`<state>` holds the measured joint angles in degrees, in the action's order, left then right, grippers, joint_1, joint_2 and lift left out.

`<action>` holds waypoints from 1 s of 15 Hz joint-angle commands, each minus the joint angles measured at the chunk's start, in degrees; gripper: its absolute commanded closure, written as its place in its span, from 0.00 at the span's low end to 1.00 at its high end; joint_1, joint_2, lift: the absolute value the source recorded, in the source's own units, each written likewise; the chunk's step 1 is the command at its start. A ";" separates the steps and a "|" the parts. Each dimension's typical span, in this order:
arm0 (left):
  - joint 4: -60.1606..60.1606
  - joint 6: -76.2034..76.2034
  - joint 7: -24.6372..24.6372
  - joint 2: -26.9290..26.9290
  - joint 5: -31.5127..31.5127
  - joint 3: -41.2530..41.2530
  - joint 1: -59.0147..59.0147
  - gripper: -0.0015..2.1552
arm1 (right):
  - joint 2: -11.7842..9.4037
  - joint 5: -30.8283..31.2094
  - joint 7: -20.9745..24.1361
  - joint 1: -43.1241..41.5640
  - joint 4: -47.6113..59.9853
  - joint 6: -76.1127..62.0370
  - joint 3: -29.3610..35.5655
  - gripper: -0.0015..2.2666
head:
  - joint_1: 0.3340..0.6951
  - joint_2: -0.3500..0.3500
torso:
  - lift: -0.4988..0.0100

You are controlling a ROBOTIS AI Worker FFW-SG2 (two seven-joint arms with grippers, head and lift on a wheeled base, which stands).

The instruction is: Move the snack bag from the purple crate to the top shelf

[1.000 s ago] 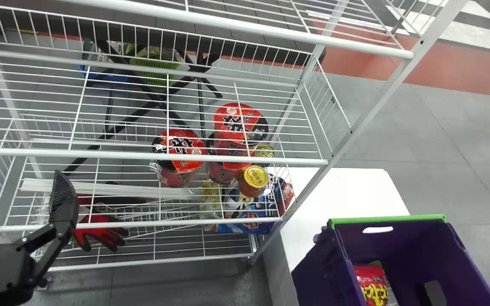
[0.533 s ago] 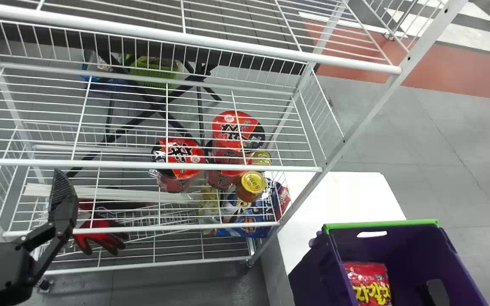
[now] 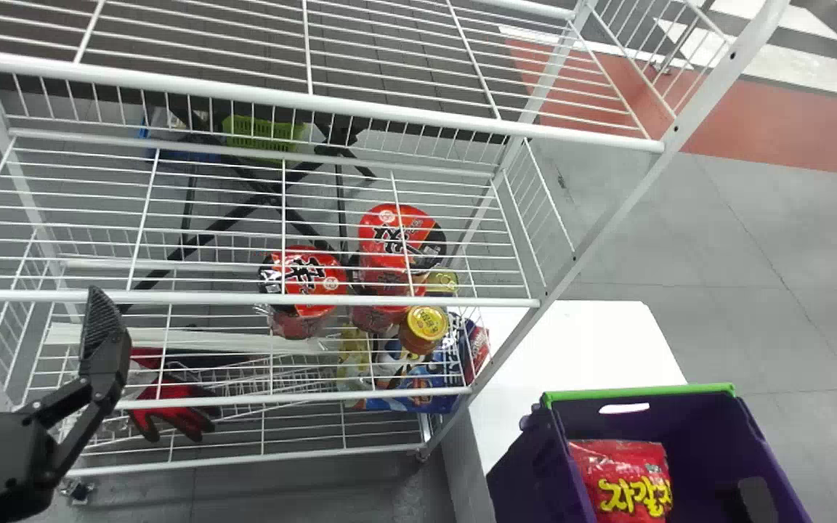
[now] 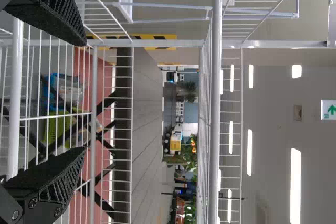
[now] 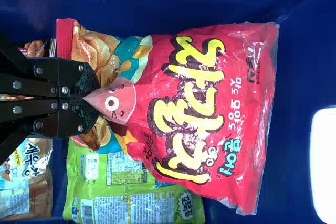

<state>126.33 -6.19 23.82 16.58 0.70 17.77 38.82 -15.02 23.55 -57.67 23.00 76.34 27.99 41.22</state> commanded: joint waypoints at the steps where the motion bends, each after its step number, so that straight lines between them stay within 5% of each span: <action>1: 0.15 0.00 0.00 0.03 -0.09 0.07 0.03 0.05 | 0.78 0.00 -0.43 1.26 2.67 0.80 1.15 0.72 | 1.00 0.00 | 0.39; 15: 0.59 0.18 0.00 0.03 0.00 0.25 0.12 0.05 | 3.77 -0.18 -3.77 4.60 13.66 4.84 5.36 0.72 | 1.00 0.00 | 0.50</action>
<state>126.68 -6.18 23.82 16.61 0.69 18.06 38.88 -11.57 23.34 -61.17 27.34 88.61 32.32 45.89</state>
